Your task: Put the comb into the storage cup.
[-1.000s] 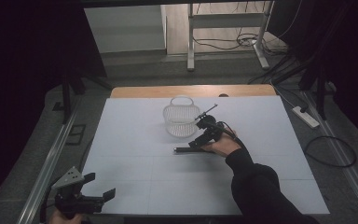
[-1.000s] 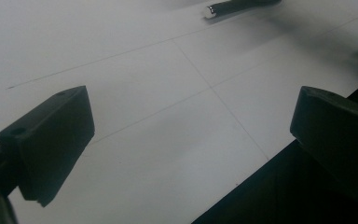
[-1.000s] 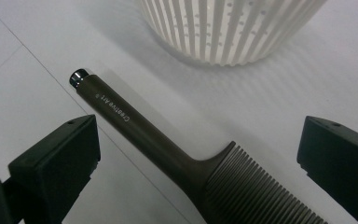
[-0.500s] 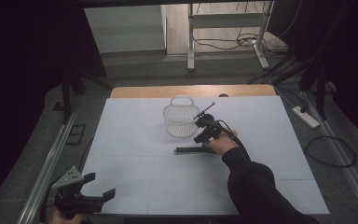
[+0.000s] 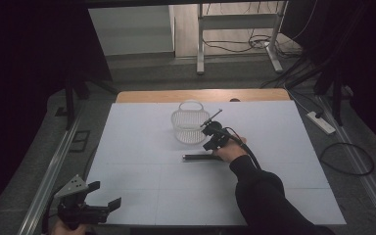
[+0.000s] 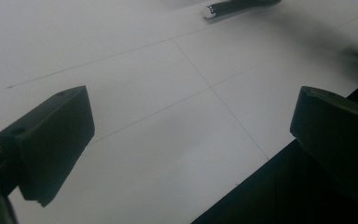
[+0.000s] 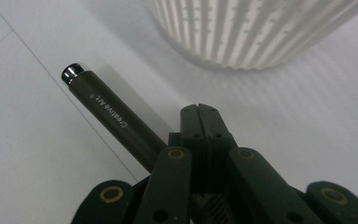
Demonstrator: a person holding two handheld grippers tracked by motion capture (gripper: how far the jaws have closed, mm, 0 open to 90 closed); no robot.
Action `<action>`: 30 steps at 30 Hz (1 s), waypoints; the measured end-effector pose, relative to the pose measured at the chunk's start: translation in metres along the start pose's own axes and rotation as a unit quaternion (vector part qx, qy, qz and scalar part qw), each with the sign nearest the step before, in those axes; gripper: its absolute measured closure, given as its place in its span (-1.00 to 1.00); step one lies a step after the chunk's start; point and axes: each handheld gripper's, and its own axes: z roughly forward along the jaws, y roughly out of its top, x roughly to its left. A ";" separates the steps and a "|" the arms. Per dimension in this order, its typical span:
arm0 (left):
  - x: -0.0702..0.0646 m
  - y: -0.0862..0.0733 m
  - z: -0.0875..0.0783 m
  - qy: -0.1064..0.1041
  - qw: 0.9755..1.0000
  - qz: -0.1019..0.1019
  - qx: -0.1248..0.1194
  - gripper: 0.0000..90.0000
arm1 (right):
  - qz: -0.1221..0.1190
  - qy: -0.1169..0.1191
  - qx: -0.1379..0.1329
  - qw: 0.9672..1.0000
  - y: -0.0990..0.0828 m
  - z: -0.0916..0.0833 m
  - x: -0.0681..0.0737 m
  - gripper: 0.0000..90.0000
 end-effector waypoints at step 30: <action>0.000 0.000 0.000 -0.001 1.000 0.001 0.000 -0.99 | -0.023 0.005 0.032 0.999 -0.023 0.005 0.018 0.98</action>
